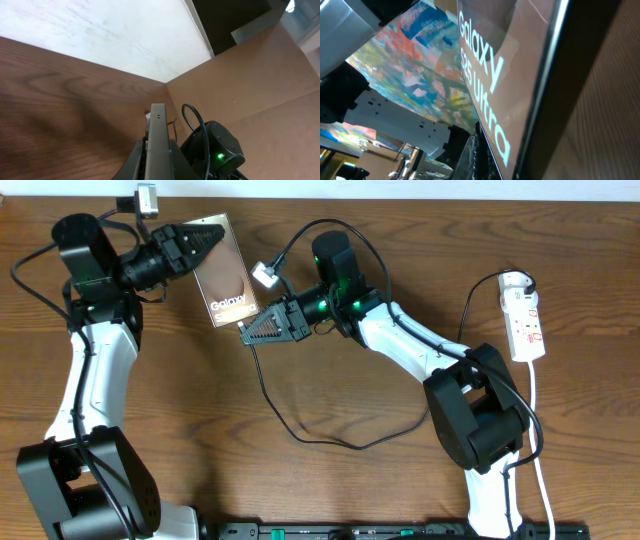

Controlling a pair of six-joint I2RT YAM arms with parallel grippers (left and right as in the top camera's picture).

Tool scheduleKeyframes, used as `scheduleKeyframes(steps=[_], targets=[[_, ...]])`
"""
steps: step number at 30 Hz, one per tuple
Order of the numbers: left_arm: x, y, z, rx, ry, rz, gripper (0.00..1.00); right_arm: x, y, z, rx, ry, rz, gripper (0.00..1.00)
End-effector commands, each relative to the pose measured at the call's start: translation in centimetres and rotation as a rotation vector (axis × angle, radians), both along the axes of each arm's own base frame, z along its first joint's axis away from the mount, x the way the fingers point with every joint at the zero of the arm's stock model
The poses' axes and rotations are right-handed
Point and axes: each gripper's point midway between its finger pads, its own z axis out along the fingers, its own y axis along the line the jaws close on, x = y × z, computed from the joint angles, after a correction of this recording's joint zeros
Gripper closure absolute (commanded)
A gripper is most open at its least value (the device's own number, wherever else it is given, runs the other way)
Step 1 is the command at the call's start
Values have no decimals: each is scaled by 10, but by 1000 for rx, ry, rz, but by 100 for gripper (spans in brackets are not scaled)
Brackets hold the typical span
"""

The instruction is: Plug charger to phone and switch on socket

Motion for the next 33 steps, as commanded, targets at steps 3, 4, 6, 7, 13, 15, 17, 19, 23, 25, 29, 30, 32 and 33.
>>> scheduleKeyframes(steps=[3, 4, 6, 7, 13, 15, 17, 19, 23, 25, 29, 30, 32, 33], targets=[[-12, -23, 4, -11, -10, -103, 93, 16, 4, 1, -14, -23, -81, 99], [-12, -23, 4, -10, -10, -103, 92, 16, 4, 1, -14, -23, -82, 99], [-12, -23, 4, -10, -10, -103, 93, 17, 4, 1, -14, -24, -82, 99], [-12, -22, 4, -10, -10, -99, 93, 16, 4, 1, -14, -23, -82, 99], [-8, -17, 4, -5, -12, -74, 93, 17, 4, 1, -16, -16, -80, 99], [-8, -18, 4, -5, -12, -75, 93, 17, 4, 2, -14, -20, -81, 99], [-8, -18, 4, -5, -12, -75, 92, 18, 4, 3, -11, -20, -85, 99], [-9, -19, 4, -5, -12, -77, 92, 20, 5, 5, -10, -20, -99, 99], [-9, -19, 4, -5, -12, -77, 93, 23, 6, 5, -19, -9, -114, 99], [-9, -19, 4, -5, -12, -77, 93, 24, 7, 5, -20, -9, -119, 99], [-9, -19, 4, -5, -12, -77, 93, 25, 7, 4, -26, -2, -128, 99], [-8, -19, 4, -5, -12, -76, 93, 25, 7, 4, -26, -1, -127, 99], [-8, -19, 4, -5, -12, -75, 92, 25, 7, 4, -26, -2, -127, 99], [-7, -18, 4, -5, -10, -69, 93, 24, 8, 4, -26, -1, -126, 99]])
